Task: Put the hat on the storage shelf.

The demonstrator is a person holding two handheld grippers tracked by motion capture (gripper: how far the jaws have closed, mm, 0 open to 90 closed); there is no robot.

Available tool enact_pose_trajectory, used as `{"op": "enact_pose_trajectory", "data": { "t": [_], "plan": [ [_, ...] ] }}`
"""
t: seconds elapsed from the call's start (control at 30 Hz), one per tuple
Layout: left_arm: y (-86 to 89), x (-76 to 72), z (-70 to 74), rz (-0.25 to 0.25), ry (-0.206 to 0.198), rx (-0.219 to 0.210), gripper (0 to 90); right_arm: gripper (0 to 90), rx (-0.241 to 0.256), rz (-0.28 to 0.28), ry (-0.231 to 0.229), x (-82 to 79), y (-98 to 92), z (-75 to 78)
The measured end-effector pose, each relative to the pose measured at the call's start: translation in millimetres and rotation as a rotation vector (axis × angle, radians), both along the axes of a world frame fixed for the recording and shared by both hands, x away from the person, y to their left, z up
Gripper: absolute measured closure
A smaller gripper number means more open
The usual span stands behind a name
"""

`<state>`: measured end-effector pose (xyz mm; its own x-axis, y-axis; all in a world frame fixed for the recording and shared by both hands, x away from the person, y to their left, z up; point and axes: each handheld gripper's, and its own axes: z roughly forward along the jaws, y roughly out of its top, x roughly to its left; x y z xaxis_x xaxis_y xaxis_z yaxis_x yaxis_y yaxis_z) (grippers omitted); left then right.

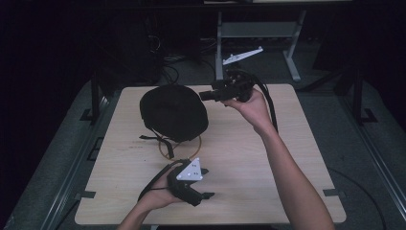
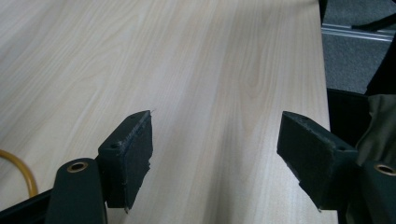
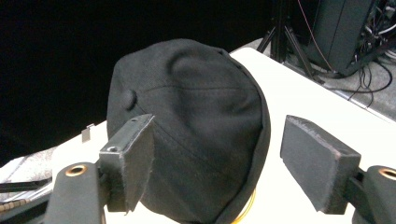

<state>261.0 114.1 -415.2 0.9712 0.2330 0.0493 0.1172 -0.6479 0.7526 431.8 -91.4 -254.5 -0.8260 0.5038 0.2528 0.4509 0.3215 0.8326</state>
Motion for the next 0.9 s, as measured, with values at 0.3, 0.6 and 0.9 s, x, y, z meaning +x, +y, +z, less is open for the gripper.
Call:
{"op": "enact_pose_trajectory", "data": {
  "t": [0.3,0.6,0.9],
  "plan": [
    [1.2,-0.4,1.2,0.016,0.004,-0.023,26.7,25.2,0.005,-0.011,0.012,-2.2,-13.0,-5.3],
    [-0.7,0.2,-1.2,0.011,-0.002,-0.004,25.7,24.1,-0.002,-0.007,0.009,-8.8,-24.7,-8.9],
    [-2.5,-0.1,-1.1,0.007,-0.005,-0.003,25.4,22.4,0.0,-0.02,0.014,-15.6,-40.0,-13.7]
  ]
}}
